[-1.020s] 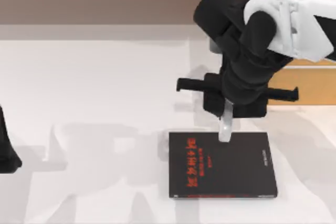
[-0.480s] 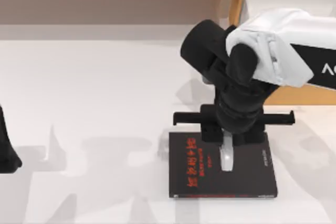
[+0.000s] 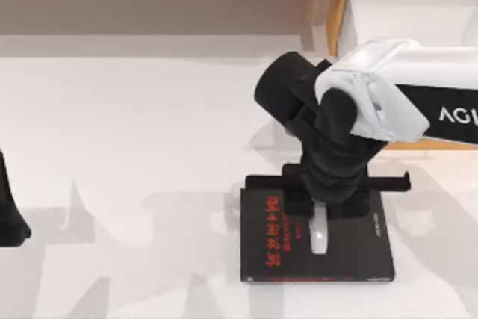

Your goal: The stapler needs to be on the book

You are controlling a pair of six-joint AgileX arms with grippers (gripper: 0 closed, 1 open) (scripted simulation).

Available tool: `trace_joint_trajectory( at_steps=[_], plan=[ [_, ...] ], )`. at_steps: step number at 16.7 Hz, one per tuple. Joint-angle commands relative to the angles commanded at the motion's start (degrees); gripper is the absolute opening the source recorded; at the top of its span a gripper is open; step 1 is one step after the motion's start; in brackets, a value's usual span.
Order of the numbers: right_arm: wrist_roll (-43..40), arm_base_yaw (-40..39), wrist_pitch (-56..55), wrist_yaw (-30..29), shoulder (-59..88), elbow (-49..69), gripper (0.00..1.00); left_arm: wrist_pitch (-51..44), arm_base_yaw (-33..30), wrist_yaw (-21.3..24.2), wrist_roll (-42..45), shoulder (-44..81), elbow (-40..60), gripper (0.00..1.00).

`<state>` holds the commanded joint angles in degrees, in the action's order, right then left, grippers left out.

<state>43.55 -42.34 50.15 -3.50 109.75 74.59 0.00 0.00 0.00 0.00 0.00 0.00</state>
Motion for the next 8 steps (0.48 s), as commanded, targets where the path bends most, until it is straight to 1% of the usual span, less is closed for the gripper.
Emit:
trace_joint_trajectory(
  at_steps=[2, 8],
  plan=[
    [0.0, 0.0, 0.0, 0.0, 0.0, 0.0, 0.0, 0.0, 0.0, 0.0, 0.0, 0.0, 0.0, 1.0],
    [0.0, 0.0, 0.0, 0.0, 0.0, 0.0, 0.45, 0.0, 0.0, 0.0, 0.0, 0.0, 0.0, 1.0]
  ],
)
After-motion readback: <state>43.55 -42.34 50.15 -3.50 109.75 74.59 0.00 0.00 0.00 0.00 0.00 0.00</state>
